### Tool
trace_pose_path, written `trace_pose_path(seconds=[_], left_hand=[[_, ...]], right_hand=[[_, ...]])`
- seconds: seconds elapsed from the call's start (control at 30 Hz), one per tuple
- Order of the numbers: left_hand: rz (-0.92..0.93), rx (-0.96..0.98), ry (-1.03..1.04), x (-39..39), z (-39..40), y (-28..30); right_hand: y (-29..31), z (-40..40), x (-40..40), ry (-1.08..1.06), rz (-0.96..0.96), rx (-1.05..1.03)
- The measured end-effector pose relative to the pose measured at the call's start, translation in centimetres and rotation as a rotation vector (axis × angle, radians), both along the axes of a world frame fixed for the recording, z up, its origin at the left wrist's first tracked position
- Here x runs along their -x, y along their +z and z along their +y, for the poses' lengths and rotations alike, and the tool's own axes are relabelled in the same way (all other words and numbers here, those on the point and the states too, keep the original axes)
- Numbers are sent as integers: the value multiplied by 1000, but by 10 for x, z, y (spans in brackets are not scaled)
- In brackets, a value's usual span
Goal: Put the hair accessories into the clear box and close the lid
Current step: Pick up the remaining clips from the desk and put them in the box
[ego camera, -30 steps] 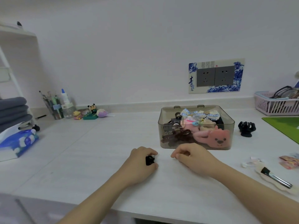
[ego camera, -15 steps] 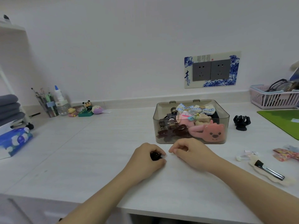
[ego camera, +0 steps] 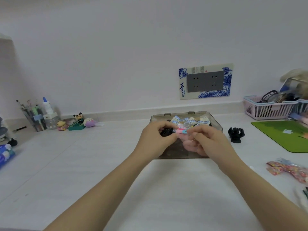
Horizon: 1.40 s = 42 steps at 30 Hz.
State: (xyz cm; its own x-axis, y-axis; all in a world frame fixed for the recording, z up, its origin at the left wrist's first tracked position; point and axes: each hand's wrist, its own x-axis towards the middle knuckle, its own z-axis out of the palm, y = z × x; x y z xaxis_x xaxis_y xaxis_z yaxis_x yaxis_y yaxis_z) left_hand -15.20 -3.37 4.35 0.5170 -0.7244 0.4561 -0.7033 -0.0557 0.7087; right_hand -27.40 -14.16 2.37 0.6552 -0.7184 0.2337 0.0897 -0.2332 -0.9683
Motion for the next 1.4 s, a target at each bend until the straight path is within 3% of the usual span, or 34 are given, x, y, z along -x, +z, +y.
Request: trace_pose_path(seconds=[0.07, 0.17, 0.4, 0.53, 0.63, 0.73, 0.83, 0.97, 1.03, 1.2, 1.4], left_hand=[[-16, 6, -10, 0, -22, 10], [9, -51, -11, -4, -60, 17], [-76, -469, -70, -7, -117, 11], [-148, -431, 11, 1, -117, 7], [-282, -271, 80, 22, -106, 9], [-305, -46, -51, 51, -93, 4], [-315, -88, -212, 78, -85, -10], [-255, -407, -384, 90, -86, -36], [-221, -467, -422, 91, -89, -45], [-76, -391, -437, 88, -93, -63], [104, -301, -405, 75, -88, -69]], right_hand=[[10, -8, 6, -71, -68, -29], [10, -23, 9, -210, 1, 167], [0, -42, 13, -329, 110, 257], [5, -50, 31, -334, 170, 338], [4, -59, 56, -255, 415, 436], [-1, -64, 83, -109, 753, 528], [-10, -66, 106, -13, 952, 586], [-20, -62, 127, -16, 912, 561], [-27, -57, 132, -36, 860, 548], [-43, -50, 129, -125, 755, 626], [-46, -52, 139, -230, 591, 557]])
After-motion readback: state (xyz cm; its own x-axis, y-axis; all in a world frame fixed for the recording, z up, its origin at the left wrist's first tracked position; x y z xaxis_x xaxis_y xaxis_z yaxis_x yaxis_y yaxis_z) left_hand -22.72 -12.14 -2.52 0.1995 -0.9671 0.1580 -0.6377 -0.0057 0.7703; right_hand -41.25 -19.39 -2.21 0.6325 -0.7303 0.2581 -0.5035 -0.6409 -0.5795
